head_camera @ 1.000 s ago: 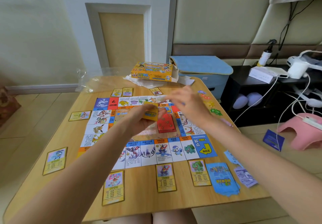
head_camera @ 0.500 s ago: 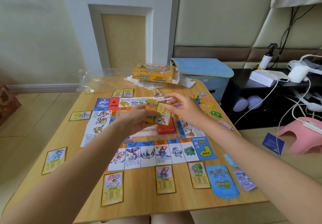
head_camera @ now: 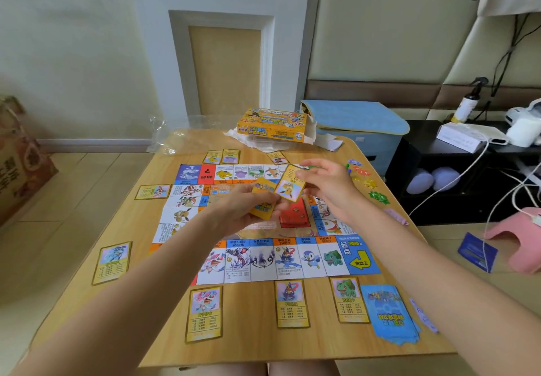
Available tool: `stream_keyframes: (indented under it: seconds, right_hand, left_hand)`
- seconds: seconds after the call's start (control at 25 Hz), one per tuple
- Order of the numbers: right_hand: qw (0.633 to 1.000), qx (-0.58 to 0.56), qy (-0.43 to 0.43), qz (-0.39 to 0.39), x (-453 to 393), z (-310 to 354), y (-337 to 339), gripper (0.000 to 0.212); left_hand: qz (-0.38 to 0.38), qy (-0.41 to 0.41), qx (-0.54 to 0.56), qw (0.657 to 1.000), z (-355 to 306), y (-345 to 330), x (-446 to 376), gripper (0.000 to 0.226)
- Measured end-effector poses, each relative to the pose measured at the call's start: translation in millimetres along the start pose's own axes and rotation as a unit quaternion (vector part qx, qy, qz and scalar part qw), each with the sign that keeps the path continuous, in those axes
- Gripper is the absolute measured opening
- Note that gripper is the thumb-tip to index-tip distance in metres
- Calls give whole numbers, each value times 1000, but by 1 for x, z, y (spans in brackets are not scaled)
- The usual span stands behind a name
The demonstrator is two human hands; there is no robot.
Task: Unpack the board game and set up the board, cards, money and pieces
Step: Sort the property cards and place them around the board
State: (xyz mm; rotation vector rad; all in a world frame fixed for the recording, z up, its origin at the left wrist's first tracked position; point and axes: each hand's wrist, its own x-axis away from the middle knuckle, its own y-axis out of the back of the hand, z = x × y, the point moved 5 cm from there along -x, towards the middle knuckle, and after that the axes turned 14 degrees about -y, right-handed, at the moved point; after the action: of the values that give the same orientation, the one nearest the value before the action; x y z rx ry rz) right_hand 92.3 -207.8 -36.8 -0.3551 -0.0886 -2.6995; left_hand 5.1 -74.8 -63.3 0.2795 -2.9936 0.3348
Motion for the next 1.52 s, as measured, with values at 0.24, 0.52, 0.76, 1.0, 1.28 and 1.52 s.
stream_keyframes:
  seconds: [0.24, 0.52, 0.76, 1.0, 1.28, 1.52]
  right_hand:
    - [996, 20, -58, 71, -16, -14, -54, 17]
    - [992, 36, -20, -122, -52, 9, -39, 27]
    - [989, -55, -36, -132, -76, 28, -23, 39]
    - [993, -18, -57, -99, -81, 19, -46, 37]
    - [987, 143, -50, 55, -72, 7, -129, 20]
    - [945, 252, -86, 187, -44, -16, -190, 14]
  left_hand:
    - [13, -12, -17, 1000, 6, 37, 4, 7]
    - [-64, -35, -40, 997, -12, 81, -3, 11]
    - [-183, -45, 11, 982, -19, 116, 1, 11]
    - [-219, -81, 51, 971, -31, 124, -4, 20]
    - [-274, -121, -33, 953, -50, 171, 16, 25]
    - [-306, -117, -48, 944, -45, 209, 47, 28]
